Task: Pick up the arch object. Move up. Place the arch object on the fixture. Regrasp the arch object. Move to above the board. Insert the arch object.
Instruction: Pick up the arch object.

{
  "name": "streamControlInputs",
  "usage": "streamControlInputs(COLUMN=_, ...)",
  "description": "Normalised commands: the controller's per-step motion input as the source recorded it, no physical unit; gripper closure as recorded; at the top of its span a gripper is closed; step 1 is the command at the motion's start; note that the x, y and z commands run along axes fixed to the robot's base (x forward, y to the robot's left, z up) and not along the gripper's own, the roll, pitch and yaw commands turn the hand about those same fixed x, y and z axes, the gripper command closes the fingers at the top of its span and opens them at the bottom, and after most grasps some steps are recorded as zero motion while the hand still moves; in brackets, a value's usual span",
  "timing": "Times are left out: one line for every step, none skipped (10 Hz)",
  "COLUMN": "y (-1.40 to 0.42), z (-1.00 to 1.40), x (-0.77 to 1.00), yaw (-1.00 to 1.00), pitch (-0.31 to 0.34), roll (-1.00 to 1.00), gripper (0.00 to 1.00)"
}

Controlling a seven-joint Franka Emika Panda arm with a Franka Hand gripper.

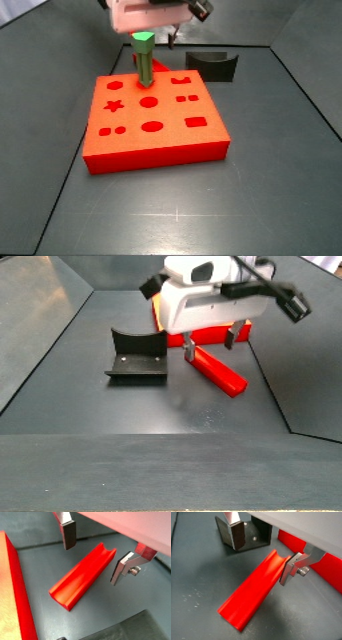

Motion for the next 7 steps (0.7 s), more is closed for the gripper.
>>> streamControlInputs(y=0.0, z=-0.76, x=0.0, yaw=0.01, pitch=-0.133, roll=-0.15, gripper=0.0)
streamControlInputs(y=0.06, z=-0.7, x=0.0, yaw=0.0, pitch=-0.131, roll=-0.19, gripper=0.0)
streamControlInputs(y=0.12, z=-0.61, x=0.0, yaw=0.0, pitch=-0.13, roll=-0.25, gripper=0.0)
streamControlInputs(y=0.18, z=-0.48, x=0.0, yaw=0.0, pitch=-0.116, roll=-0.3, gripper=0.0)
streamControlInputs(y=0.09, z=-0.41, x=-0.03, yaw=0.0, pitch=-0.131, roll=-0.23, gripper=0.0)
streamControlInputs(y=0.0, z=-0.23, x=-0.09, yaw=0.0, pitch=-0.149, roll=-0.2, gripper=0.0)
streamControlInputs(y=0.0, z=0.0, x=0.0, yaw=0.0, pitch=-0.004, roll=-0.03, gripper=0.0)
